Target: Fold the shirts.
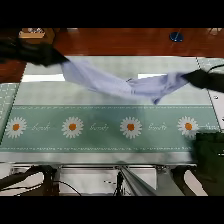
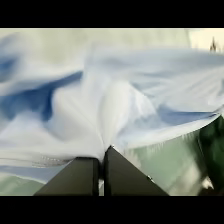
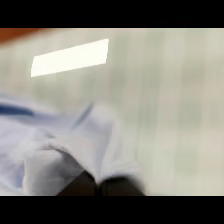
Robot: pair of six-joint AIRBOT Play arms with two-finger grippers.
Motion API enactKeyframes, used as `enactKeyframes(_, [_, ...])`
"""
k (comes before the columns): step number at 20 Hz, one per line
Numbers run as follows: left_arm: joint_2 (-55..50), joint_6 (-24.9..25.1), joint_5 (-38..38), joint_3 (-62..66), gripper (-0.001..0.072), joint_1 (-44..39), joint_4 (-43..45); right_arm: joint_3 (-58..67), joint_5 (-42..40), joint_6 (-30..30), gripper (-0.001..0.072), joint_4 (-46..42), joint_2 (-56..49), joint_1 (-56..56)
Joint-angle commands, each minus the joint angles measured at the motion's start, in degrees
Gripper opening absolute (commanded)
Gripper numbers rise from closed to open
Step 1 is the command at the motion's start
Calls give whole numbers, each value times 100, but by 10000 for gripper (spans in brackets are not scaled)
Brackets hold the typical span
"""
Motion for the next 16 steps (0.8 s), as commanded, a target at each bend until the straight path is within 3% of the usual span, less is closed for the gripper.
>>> enactKeyframes(1, [879,-46,15,1185,22,605,2,1217,105,326,19,-262,599,-271])
enactKeyframes(5, [1655,-352,15,1834,22,1185,24,2151,612,697,19,-450,638,-271])
enactKeyframes(11, [2798,-625,15,2258,22,1272,94,3860,1344,1130,19,-529,638,-271])
enactKeyframes(16, [3449,-1178,-50,3169,22,1270,966,5191,3067,1576,19,-1375,638,-271])
